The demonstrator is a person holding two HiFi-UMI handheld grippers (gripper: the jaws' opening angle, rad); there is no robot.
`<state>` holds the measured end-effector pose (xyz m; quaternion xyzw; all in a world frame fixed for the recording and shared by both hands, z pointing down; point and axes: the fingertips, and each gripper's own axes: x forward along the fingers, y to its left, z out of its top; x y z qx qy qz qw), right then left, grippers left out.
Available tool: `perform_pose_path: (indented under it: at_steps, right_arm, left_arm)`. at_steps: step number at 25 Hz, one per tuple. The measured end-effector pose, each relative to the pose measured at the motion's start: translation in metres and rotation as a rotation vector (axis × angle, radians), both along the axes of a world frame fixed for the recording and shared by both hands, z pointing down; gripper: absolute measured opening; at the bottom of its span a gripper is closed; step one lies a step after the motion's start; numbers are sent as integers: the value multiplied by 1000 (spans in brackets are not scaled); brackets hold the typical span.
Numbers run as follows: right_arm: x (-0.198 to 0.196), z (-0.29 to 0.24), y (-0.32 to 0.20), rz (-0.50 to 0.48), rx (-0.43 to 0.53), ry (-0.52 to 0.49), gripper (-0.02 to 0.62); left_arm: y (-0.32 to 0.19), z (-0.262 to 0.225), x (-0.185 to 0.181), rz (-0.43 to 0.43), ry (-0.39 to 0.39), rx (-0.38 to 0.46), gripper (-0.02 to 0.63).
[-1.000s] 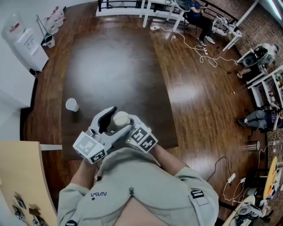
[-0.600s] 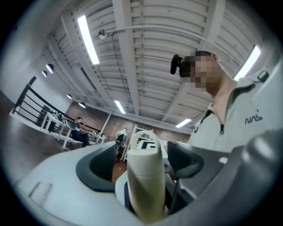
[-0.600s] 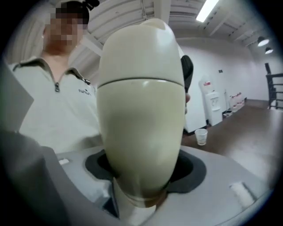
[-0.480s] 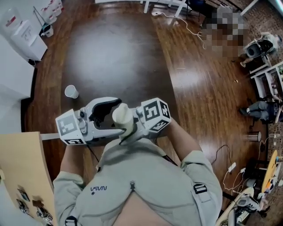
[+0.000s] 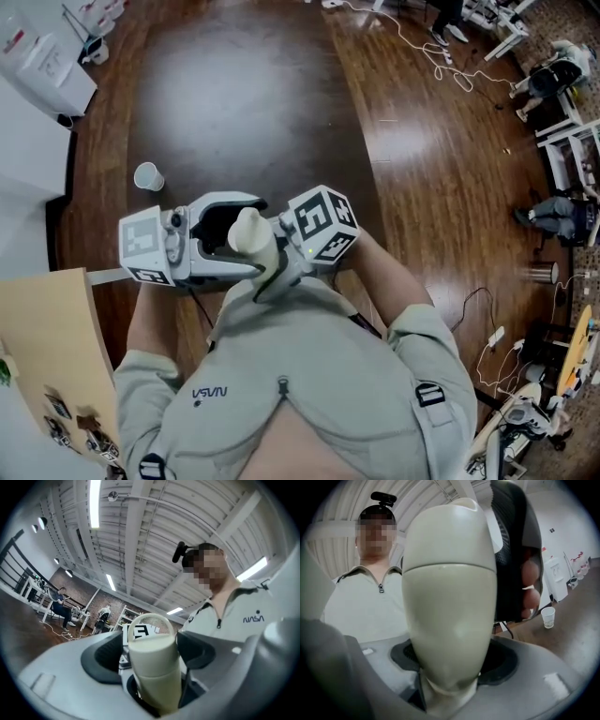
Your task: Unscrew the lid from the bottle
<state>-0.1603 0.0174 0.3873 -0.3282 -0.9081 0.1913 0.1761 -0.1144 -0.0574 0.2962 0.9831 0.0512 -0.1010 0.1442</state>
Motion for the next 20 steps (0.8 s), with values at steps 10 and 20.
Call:
perform_pose_path:
  at_steps: [10, 20]
  right_arm:
    - [-6, 14, -28, 149, 96, 39, 302]
    - [-14, 44, -125, 865, 431, 149, 302]
  left_arm:
    - [-16, 8, 0, -132, -31, 13, 311]
    - [-59, 24, -1, -605, -128, 111, 307]
